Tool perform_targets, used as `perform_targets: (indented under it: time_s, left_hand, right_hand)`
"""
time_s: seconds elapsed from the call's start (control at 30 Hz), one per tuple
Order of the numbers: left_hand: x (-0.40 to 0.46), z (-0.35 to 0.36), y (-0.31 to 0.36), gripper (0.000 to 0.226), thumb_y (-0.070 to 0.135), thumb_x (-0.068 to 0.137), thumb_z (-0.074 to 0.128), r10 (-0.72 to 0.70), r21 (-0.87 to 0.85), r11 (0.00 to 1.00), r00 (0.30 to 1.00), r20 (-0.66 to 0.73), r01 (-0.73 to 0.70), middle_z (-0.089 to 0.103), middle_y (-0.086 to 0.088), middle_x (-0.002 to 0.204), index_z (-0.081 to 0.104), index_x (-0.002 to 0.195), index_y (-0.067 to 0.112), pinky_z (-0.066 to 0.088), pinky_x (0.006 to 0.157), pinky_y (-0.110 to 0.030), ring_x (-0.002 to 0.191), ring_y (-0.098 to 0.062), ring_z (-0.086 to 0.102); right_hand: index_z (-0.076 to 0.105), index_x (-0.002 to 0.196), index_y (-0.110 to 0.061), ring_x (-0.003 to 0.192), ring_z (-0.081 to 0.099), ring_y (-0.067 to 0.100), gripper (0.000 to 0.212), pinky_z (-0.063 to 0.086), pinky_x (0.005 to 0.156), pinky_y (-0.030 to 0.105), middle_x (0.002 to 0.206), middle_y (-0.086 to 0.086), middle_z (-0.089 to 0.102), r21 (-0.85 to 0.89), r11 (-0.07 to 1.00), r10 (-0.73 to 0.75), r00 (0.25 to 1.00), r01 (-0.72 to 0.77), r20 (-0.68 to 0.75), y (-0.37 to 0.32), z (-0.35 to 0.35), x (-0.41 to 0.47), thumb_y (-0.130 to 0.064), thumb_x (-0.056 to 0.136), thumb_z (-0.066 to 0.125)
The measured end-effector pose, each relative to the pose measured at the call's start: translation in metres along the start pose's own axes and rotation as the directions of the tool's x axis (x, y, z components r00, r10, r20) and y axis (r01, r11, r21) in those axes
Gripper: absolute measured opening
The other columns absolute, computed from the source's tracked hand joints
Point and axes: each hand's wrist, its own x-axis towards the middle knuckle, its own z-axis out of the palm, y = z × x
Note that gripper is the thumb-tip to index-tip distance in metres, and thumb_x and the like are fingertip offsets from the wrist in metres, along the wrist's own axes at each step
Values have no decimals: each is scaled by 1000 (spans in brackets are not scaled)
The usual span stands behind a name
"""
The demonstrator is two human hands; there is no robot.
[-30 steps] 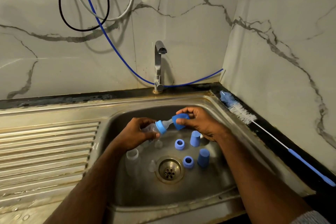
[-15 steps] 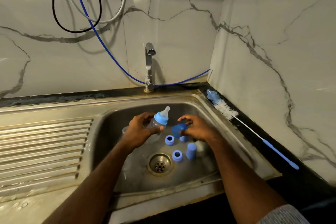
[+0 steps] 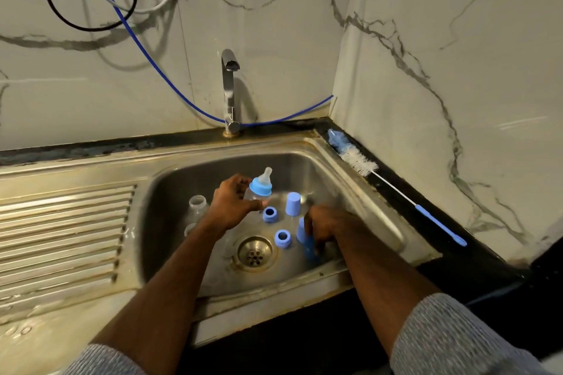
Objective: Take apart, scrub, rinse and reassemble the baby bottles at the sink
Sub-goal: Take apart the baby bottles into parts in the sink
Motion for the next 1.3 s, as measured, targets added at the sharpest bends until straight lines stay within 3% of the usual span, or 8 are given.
perform_targets:
  time_s: [0.17, 0.33, 0.53, 0.63, 0.7, 0.77, 0.9, 1.3]
  left_hand:
    - [6, 1, 0, 52, 25, 69, 93, 9, -49, 999, 1000, 29, -7, 68, 1, 107, 62, 111, 21, 57, 90, -40, 100, -19, 65]
    - [3, 1, 2, 56, 26, 72, 91, 35, -41, 999, 997, 65, -33, 62, 10, 107, 59, 117, 23, 49, 79, -23, 98, -7, 59]
    - [1, -4, 3, 51, 26, 76, 88, 83, -51, 996, 995, 59, -80, 60, 19, 103, 58, 118, 29, 48, 77, -19, 95, 0, 59]
    - [1, -8, 4, 50, 29, 77, 88, 105, -31, 994, 994, 18, -104, 61, 20, 103, 60, 118, 30, 47, 76, -18, 95, 1, 60]
    - [1, -12, 6, 51, 28, 76, 88, 123, 7, 992, 992, -8, -122, 59, 20, 102, 61, 120, 29, 46, 80, -19, 94, 4, 57]
    - [2, -15, 6, 53, 25, 73, 90, 150, 32, 988, 988, -44, -149, 62, 17, 103, 65, 119, 25, 47, 83, -19, 93, 5, 57]
    - [6, -21, 4, 62, 26, 64, 95, 195, 134, 975, 974, -115, -179, 69, 9, 111, 69, 121, 21, 48, 83, -15, 100, -3, 63]
    - [0, -40, 18, 39, 45, 70, 87, 270, 238, 927, 957, 109, -289, 72, 13, 91, 72, 102, 29, 59, 76, -23, 84, 3, 66]
  right_hand:
    - [66, 128, -19, 118, 62, 25, 67, 53, 96, 34, 140, 7, 57, -153, 988, 45, 996, -32, 84, -8, 3, 9, -21, 67, 93]
    - [56, 140, -15, 128, 56, 27, 73, 48, 97, 34, 148, 11, 49, -198, 980, 39, 996, -22, 82, -14, 5, 8, -18, 74, 88]
    - [69, 90, -27, 90, 68, 19, 35, 55, 73, 28, 106, 2, 69, 176, 983, -27, 994, 46, -104, -13, -9, 11, -11, 66, 90]
    - [67, 100, -21, 78, 65, 16, 11, 49, 60, 25, 92, 2, 67, 597, 769, -4, 937, 227, -350, -28, -23, 5, -17, 91, 68]
    - [65, 109, -17, 77, 64, 21, 17, 52, 56, 30, 96, 10, 66, 845, 449, 26, 941, 291, -338, -45, -37, -3, -26, 101, 52]
    - [64, 116, -16, 84, 69, 28, 30, 59, 59, 37, 103, 14, 69, 904, 293, -30, 948, 311, -317, -60, -49, -4, -40, 101, 52]
    - [69, 104, -14, 76, 76, 24, 38, 64, 70, 45, 91, 10, 75, 805, 451, -75, 915, 386, -397, -80, -55, 15, -45, 84, 78]
    - [74, 82, -6, 68, 65, 18, 26, 56, 64, 26, 78, 15, 70, 839, 315, -316, 883, 443, -347, -57, -48, 21, -32, 89, 74]
